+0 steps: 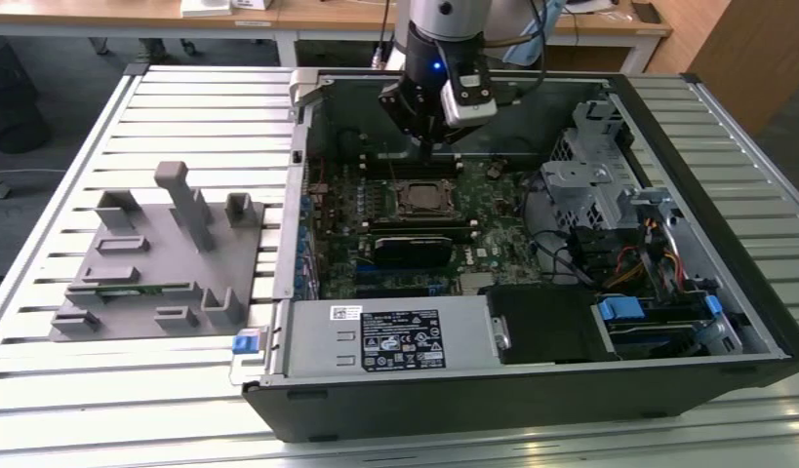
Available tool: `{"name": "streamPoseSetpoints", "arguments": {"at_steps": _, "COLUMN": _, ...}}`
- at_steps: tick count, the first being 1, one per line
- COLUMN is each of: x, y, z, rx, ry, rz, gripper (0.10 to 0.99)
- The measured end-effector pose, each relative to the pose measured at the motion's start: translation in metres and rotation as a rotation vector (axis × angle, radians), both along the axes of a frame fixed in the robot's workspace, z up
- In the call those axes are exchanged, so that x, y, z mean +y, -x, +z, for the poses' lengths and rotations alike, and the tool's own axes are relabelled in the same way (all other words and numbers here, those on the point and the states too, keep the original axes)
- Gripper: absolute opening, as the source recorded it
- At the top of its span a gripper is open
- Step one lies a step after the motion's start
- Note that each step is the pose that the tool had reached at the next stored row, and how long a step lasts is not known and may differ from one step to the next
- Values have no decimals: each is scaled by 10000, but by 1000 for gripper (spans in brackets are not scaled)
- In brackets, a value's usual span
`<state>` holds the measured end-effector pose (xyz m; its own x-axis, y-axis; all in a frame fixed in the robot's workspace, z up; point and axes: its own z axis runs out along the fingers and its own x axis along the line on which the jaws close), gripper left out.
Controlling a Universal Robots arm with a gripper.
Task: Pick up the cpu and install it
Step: 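Install the first cpu locking lever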
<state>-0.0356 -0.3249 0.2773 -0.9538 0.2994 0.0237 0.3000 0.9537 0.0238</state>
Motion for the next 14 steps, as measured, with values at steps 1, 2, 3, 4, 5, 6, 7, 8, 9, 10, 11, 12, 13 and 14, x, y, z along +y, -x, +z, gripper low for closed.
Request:
{"name": "streamPoseSetpoints", "arguments": {"at_steps": 1, "x": 0, "y": 0, "z": 0, "rx": 0, "ry": 0, "rz": 72, "gripper": 106}}
{"name": "streamPoseSetpoints", "arguments": {"at_steps": 2, "x": 0, "y": 0, "z": 0, "rx": 0, "ry": 0, "rz": 144, "gripper": 106}}
{"name": "streamPoseSetpoints", "arguments": {"at_steps": 3, "x": 0, "y": 0, "z": 0, "rx": 0, "ry": 0, "rz": 218, "gripper": 106}}
{"name": "streamPoseSetpoints", "arguments": {"at_steps": 4, "x": 0, "y": 0, "z": 0, "rx": 0, "ry": 0, "rz": 291, "gripper": 106}}
{"name": "streamPoseSetpoints", "arguments": {"at_steps": 5, "x": 0, "y": 0, "z": 0, "rx": 0, "ry": 0, "rz": 367, "gripper": 106}}
{"name": "streamPoseSetpoints", "arguments": {"at_steps": 6, "x": 0, "y": 0, "z": 0, "rx": 0, "ry": 0, "rz": 440, "gripper": 106}}
{"name": "streamPoseSetpoints", "arguments": {"at_steps": 7, "x": -1, "y": 0, "z": 0, "rx": 0, "ry": 1, "rz": 512, "gripper": 106}}
{"name": "streamPoseSetpoints", "arguments": {"at_steps": 8, "x": -1, "y": 1, "z": 0, "rx": -1, "ry": 0, "rz": 586, "gripper": 106}}
{"name": "streamPoseSetpoints", "arguments": {"at_steps": 9, "x": -1, "y": 1, "z": 0, "rx": 0, "ry": 0, "rz": 673, "gripper": 106}}
{"name": "streamPoseSetpoints", "arguments": {"at_steps": 10, "x": -1, "y": 1, "z": 0, "rx": 0, "ry": 1, "rz": 786, "gripper": 106}}
{"name": "streamPoseSetpoints", "arguments": {"at_steps": 11, "x": -1, "y": 1, "z": -1, "rx": 0, "ry": 1, "rz": 956, "gripper": 106}}
{"name": "streamPoseSetpoints", "arguments": {"at_steps": 12, "x": -1, "y": 1, "z": -2, "rx": 0, "ry": 0, "rz": 1134, "gripper": 106}}
{"name": "streamPoseSetpoints", "arguments": {"at_steps": 13, "x": -1, "y": 1, "z": -2, "rx": 0, "ry": 1, "rz": 1316, "gripper": 106}}
{"name": "streamPoseSetpoints", "arguments": {"at_steps": 14, "x": -2, "y": 1, "z": -4, "rx": 0, "ry": 1, "rz": 1475, "gripper": 106}}
